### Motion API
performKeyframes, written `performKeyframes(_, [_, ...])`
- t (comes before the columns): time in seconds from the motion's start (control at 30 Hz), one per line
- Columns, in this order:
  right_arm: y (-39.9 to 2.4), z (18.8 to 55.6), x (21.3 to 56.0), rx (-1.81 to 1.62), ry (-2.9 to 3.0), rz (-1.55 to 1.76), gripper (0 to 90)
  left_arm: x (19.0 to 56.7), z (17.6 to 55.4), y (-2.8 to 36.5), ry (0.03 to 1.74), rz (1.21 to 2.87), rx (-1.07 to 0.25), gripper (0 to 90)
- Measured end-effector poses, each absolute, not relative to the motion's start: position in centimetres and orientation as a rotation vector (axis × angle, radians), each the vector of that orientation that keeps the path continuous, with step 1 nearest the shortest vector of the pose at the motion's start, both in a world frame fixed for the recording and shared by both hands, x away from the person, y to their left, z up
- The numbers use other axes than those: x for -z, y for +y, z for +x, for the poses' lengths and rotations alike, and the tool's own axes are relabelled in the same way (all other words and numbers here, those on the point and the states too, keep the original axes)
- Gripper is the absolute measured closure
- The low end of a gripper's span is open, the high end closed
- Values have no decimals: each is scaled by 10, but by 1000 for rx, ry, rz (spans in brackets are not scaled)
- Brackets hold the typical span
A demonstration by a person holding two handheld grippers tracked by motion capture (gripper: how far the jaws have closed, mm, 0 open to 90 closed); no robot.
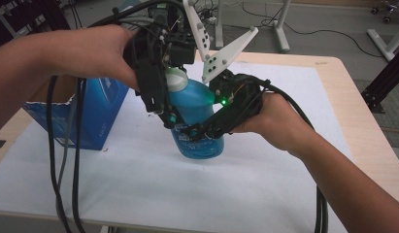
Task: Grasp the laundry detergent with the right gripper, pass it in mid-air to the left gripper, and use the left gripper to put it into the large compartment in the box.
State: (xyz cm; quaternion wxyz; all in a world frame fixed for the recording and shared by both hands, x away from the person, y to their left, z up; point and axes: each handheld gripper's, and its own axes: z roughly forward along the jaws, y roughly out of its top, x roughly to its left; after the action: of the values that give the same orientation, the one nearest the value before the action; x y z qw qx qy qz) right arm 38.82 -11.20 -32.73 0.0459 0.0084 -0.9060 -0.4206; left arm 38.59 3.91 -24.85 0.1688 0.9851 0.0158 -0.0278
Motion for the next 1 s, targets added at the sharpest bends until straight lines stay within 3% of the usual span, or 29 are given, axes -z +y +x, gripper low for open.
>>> performKeyframes(0.73, [-111, 387, 329, 1274, -2763, 19, 451, 249, 386, 35, 17, 2804, 96, 301])
performKeyframes(0.87, [-111, 387, 329, 1275, -2755, 12, 451, 248, 386, 35, -2, 2795, 101, 372])
performKeyframes(1.0, [-112, 387, 329, 1276, -2755, 16, 451, 248, 385, 34, -3, 2792, 110, 372])
